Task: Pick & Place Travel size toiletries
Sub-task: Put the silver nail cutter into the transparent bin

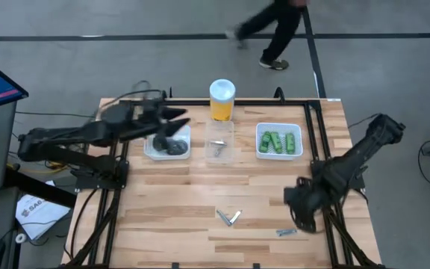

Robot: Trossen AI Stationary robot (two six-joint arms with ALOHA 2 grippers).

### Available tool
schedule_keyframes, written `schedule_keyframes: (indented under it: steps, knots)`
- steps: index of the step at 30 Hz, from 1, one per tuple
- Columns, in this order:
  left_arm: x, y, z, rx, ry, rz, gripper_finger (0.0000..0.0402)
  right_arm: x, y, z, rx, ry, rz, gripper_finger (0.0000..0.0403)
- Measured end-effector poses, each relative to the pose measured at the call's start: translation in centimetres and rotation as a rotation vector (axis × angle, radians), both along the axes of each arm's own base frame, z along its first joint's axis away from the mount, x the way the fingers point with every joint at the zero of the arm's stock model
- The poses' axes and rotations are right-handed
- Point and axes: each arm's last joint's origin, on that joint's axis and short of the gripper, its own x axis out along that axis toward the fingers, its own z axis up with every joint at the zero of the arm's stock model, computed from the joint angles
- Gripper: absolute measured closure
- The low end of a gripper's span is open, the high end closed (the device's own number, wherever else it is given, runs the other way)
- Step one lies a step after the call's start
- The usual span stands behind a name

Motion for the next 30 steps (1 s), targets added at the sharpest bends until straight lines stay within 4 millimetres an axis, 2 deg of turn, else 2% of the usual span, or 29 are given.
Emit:
schedule_keyframes:
  steps: [3, 6, 8, 11, 14, 19, 24, 27, 30]
  knots:
    - [-3.5, -0.7, 1.5, 0.029, -0.030, -0.020, 0.0223, -0.4, 2.2, -1.4, -0.028, 0.057, 0.017, 0.0113]
    - [-6.6, -1.4, 2.0, 0.057, -0.017, -0.040, 0.0233, -0.4, 4.3, -2.8, -0.038, 0.082, 0.025, 0.0113]
    - [-8.3, -1.7, 2.1, 0.073, -0.012, -0.039, 0.0247, -0.4, 5.4, -3.7, -0.042, 0.090, 0.039, 0.0113]
    - [-9.7, -2.1, 1.3, 0.096, -0.002, -0.020, 0.0277, -0.2, 6.6, -4.9, -0.031, 0.131, 0.053, 0.0113]
    - [-10.3, -2.3, -0.8, 0.094, 0.026, 0.016, 0.0316, 0.2, 7.2, -5.9, -0.023, 0.174, 0.060, 0.0113]
    - [-10.4, -2.7, -6.2, 0.015, 0.047, 0.004, 0.0388, 0.7, 7.7, -7.1, -0.048, 0.186, 0.091, 0.0113]
    - [-9.9, -3.3, -11.9, -0.081, -0.005, -0.048, 0.0396, 0.7, 7.7, -7.1, -0.061, 0.165, 0.095, 0.0113]
    - [-9.8, -3.7, -14.3, -0.101, -0.066, -0.080, 0.0400, 0.8, 7.7, -7.3, -0.074, 0.136, 0.107, 0.0113]
    - [-9.8, -4.1, -16.0, -0.120, -0.108, -0.104, 0.0400, 0.7, 7.5, -8.7, -0.060, 0.128, 0.097, 0.0113]
